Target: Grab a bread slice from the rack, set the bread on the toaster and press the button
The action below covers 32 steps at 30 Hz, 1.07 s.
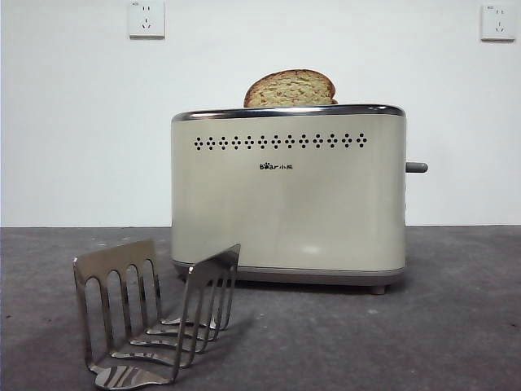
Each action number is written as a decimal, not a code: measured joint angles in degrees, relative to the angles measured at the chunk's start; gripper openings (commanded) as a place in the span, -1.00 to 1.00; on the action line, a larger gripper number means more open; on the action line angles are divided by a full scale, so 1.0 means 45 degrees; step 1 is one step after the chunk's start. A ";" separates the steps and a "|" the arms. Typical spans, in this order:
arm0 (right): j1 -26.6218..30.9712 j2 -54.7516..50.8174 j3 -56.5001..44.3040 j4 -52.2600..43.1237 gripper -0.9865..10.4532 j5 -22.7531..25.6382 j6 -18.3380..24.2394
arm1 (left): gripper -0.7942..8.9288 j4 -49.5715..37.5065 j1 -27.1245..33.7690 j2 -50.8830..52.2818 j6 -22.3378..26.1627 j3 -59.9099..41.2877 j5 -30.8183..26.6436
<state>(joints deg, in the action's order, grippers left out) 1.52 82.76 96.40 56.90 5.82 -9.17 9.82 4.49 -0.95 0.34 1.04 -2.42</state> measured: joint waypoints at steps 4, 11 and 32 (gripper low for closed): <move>0.0029 -0.2812 -0.2555 -0.2157 -0.83 0.0073 0.0000 | -0.80 0.0000 0.0000 -0.0005 0.0000 0.0000 -0.0005; 0.0185 -0.8893 -1.1550 -0.8340 -0.83 0.0952 0.0291 | -0.80 0.0000 0.0000 -0.0010 -0.0005 0.0000 -0.0005; 0.0180 -1.6640 -2.0191 -1.1599 -0.83 0.0034 0.1919 | -0.80 0.0000 0.0000 -0.0010 0.0000 0.0000 -0.0005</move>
<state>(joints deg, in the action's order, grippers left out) 2.33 7.88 5.54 4.71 5.98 -0.54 9.82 4.49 -0.99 0.34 1.04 -2.44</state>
